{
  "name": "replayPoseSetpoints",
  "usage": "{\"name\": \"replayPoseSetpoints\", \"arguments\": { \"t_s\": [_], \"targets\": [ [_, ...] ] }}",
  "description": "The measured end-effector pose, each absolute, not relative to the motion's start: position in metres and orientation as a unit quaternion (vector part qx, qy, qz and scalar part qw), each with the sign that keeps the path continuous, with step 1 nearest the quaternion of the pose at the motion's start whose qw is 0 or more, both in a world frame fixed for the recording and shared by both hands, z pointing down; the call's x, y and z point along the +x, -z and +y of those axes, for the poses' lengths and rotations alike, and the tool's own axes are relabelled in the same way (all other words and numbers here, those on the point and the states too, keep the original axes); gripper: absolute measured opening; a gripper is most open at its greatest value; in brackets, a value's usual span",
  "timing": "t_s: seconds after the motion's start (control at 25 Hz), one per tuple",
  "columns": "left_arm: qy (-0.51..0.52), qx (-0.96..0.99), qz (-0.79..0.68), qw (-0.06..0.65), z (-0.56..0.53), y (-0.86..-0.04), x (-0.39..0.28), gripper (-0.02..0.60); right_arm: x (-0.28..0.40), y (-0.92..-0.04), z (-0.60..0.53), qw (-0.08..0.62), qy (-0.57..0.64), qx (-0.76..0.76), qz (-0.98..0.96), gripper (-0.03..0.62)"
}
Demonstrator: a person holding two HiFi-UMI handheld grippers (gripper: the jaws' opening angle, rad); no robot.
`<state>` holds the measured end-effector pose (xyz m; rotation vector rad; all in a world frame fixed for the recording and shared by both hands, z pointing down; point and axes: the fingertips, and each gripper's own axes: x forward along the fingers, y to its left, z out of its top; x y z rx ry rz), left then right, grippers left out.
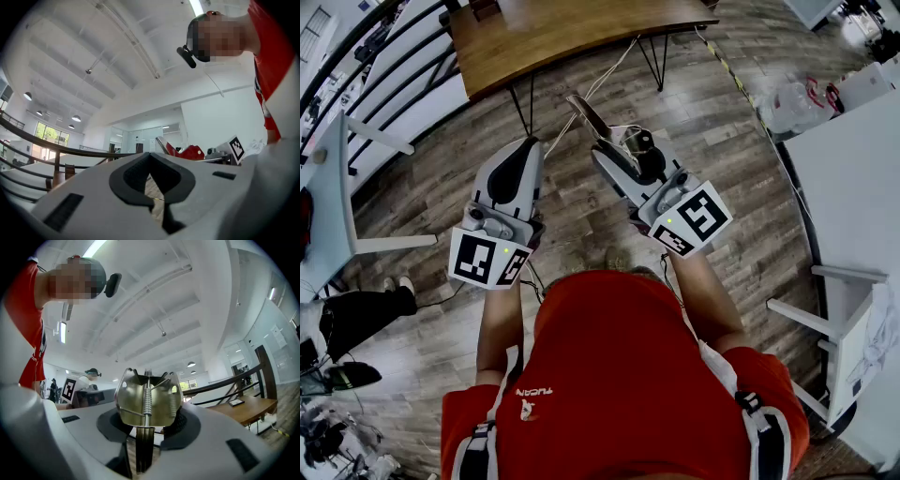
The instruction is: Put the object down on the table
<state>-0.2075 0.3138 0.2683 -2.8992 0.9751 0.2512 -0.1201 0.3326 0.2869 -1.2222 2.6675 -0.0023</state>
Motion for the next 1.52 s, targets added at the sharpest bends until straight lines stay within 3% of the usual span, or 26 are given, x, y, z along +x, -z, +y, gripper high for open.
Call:
{"name": "replayPoseSetpoints", "arguments": {
  "t_s": [0.92, 1.52],
  "targets": [
    [-0.068, -0.940, 0.334, 0.026, 0.285, -0.286, -0.129, 0.009, -0.028, -0.304, 0.309, 0.109, 0.015, -0.422, 0.900, 0.152],
    [-0.076, -0.936, 0.341, 0.047, 0.132, -0.298, -0.117, 0.009, -0.015, -0.315, 0.166, 0.071, 0.009, -0.430, 0.900, 0.153]
  ]
}}
